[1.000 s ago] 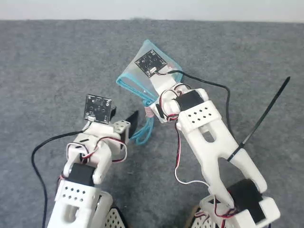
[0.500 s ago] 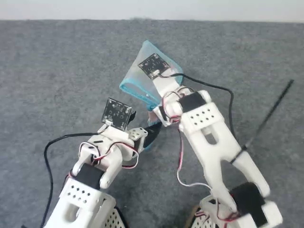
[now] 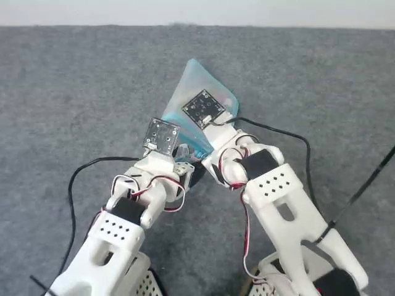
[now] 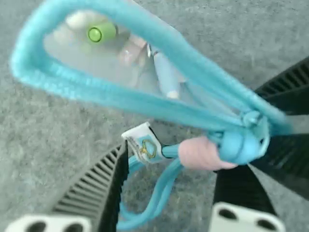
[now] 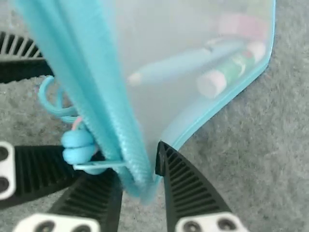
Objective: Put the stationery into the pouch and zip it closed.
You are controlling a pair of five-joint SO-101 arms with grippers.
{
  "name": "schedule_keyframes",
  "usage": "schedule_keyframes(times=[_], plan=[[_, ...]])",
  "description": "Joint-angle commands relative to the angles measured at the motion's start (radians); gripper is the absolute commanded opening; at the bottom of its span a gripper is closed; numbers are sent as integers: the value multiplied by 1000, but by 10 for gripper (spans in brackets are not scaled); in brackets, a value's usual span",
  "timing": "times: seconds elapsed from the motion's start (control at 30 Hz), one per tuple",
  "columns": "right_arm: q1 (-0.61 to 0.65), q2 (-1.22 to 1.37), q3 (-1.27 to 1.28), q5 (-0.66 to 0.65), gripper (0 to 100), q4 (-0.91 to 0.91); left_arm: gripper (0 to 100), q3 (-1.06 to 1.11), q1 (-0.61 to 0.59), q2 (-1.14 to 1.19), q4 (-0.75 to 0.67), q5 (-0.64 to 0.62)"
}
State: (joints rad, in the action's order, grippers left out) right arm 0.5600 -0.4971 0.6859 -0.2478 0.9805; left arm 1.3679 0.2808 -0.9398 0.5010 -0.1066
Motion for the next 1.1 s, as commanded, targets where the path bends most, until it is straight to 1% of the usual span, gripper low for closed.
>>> schedule_keyframes(times=[0.0, 0.07, 0.2, 0.33, 0.57, 0.63, 0.83, 0.9, 1.07], plan=[[44, 18, 2, -21, 6, -25, 196, -93, -6, -8, -48, -25], [44, 38, 2, -21, 6, -41, 142, -91, -26, -8, -64, -25], [15, 67, -3, -20, 6, -51, 3, -91, -89, -8, -81, -29], [-47, 90, -14, -21, 6, -59, 9, -93, -135, -8, -81, -28], [-94, 125, -21, -25, 6, -56, 9, -96, -201, -8, -78, -28], [-107, 134, -21, -46, 6, -56, 9, -97, -226, -8, -78, -26], [-153, 151, -48, -57, 6, -47, 9, -107, -242, -8, -43, 15], [-180, 151, -48, -60, 6, -47, 9, -125, -292, -8, -25, 15], [-236, 147, -48, -124, 6, -4, 9, -153, -405, 0, -21, 15]])
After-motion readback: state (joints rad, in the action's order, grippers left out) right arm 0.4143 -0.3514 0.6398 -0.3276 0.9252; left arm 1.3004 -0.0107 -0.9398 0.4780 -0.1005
